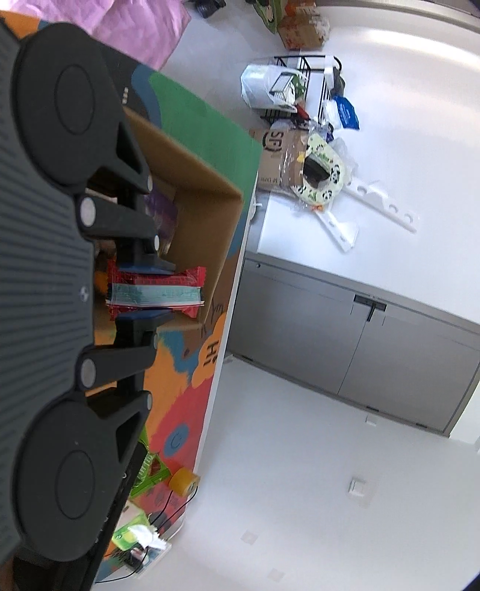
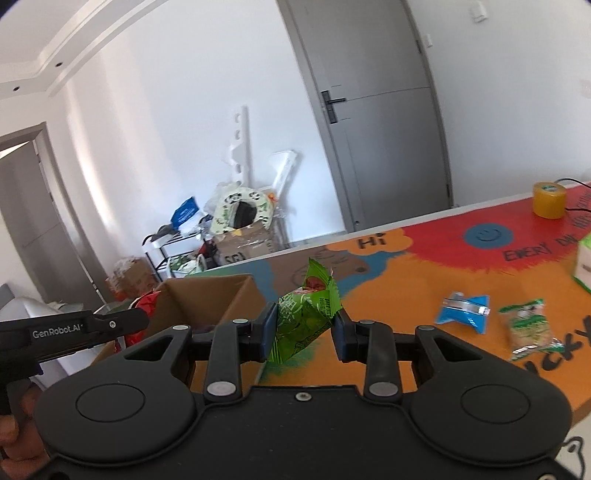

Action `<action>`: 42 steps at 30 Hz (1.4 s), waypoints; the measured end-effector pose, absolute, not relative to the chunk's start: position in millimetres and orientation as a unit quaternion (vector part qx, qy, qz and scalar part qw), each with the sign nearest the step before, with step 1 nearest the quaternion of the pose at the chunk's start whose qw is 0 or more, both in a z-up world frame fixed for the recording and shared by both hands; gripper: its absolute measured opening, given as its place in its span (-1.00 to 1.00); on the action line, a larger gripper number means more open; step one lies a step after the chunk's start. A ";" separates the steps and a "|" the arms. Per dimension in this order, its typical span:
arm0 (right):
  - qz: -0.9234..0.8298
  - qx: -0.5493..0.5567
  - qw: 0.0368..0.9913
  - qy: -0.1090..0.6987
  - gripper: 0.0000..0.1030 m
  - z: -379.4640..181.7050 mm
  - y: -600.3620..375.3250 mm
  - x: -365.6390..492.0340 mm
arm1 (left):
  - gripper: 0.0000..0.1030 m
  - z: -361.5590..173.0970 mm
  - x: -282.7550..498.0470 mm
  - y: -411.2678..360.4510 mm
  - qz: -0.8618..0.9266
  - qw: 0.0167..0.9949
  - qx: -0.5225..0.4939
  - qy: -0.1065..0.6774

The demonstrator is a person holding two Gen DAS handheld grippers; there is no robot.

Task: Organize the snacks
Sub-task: 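Carry both held packets toward the cardboard box, then open both grippers to drop the red stick snack and green candy into the box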

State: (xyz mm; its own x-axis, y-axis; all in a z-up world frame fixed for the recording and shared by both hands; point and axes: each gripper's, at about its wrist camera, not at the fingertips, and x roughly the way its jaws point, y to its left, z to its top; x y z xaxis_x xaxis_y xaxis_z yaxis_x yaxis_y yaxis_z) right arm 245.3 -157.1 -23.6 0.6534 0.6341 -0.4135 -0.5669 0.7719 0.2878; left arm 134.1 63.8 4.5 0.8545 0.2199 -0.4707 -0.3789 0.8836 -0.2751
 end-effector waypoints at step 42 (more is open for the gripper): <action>0.370 0.038 0.889 0.266 -0.09 -8.4 -107.9 212.6 | 0.05 5.9 107.7 98.1 0.166 0.935 -0.215 0.229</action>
